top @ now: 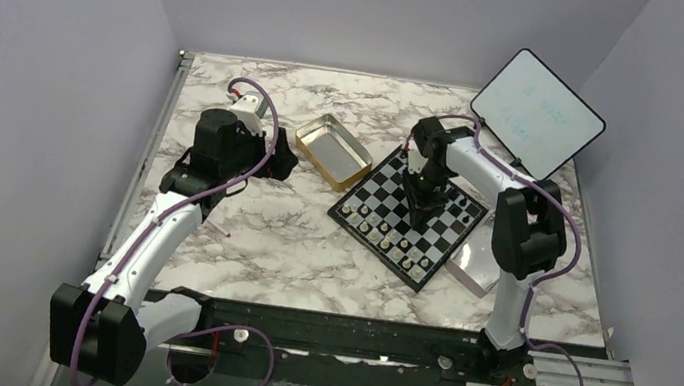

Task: Set up the chess pieces on the board
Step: Place the chess piece on the chessboard, then pick up the chess piece from the chessboard, then place the chess piece on the chessboard.

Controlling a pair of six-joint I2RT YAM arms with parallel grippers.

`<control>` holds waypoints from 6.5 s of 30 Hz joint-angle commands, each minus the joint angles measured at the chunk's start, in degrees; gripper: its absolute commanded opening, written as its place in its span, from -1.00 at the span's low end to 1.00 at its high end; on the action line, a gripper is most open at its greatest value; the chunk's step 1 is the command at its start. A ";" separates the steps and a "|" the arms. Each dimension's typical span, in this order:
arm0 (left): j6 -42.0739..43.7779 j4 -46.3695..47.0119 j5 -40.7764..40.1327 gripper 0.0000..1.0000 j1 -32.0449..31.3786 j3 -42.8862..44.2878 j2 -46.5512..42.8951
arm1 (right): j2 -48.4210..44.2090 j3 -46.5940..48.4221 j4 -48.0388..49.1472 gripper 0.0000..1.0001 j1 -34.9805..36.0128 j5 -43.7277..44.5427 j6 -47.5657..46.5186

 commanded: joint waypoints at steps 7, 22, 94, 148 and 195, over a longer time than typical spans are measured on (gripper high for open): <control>0.80 -0.74 -1.19 0.80 -0.34 -0.04 -1.16 | -4.72 -3.09 5.71 -0.29 -0.30 1.85 1.59; 0.67 -0.74 -1.01 0.80 -0.41 -0.13 -1.03 | -12.85 -12.26 13.15 -0.28 -0.26 3.04 4.49; 0.47 -0.32 -0.81 0.83 -0.43 -0.56 -1.43 | -16.28 -20.29 20.50 -0.64 1.45 3.66 7.40; 0.66 -0.21 -0.99 0.84 -1.31 -0.74 -1.76 | -9.19 -5.16 10.38 -0.73 -23.02 6.22 5.64; -11.77 -0.47 -5.38 0.45 -1.57 3.91 9.89 | -21.81 -10.20 14.93 -0.19 -21.61 -2.02 9.11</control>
